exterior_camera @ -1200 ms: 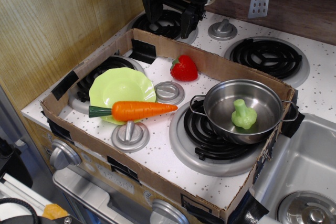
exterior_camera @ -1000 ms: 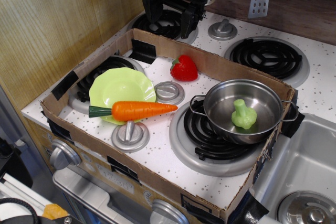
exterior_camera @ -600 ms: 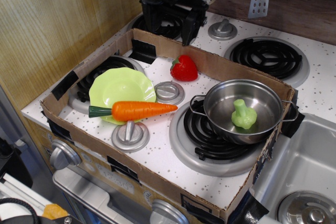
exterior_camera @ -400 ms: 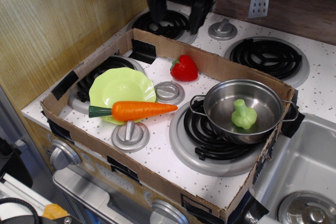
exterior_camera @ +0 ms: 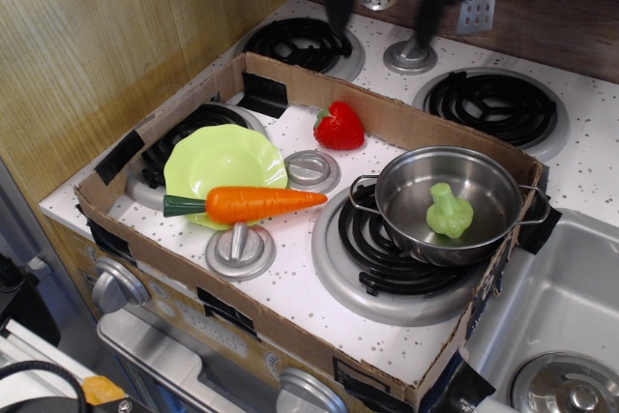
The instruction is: Take broccoli out of pan
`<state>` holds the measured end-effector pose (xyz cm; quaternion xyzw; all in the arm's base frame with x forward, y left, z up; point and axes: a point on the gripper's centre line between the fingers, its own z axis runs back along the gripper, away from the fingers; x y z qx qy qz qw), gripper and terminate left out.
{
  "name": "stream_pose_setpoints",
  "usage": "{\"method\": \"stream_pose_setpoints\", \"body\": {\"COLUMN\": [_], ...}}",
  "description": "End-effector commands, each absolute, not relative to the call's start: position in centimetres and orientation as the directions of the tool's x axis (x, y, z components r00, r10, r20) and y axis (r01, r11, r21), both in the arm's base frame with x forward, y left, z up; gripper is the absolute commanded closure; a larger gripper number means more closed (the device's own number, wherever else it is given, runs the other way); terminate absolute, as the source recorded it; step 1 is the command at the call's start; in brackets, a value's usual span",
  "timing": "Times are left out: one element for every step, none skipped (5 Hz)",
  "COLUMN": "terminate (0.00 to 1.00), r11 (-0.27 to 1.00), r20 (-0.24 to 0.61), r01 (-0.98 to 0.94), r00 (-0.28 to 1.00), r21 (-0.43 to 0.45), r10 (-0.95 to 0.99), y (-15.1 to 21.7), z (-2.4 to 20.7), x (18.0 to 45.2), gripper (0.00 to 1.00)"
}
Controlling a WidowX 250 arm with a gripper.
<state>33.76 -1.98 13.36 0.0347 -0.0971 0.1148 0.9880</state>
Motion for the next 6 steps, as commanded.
{"method": "stream_pose_setpoints", "body": {"terminate": [0.0, 0.0, 0.0, 0.0, 0.0, 0.0], "r11": [0.963, 0.959, 0.957, 0.963, 0.964, 0.967], "r20": [0.203, 0.181, 0.191, 0.195, 0.213, 0.261], "r01": [-0.265, -0.278, -0.29, -0.268, -0.261, -0.251], "r00": [0.947, 0.947, 0.941, 0.946, 0.946, 0.938], "r21": [0.059, 0.048, 0.031, 0.032, 0.044, 0.051], "r10": [0.248, 0.266, 0.279, 0.257, 0.246, 0.23], "y": [-7.8, -9.1, -9.8, -9.4, -8.8, -8.0], "z": [12.3, 11.5, 10.2, 9.5, 8.6, 7.5], "x": [31.2, 30.4, 30.0, 30.6, 30.9, 31.2], "gripper": [0.0, 0.0, 0.0, 0.0, 0.0, 0.0]}}
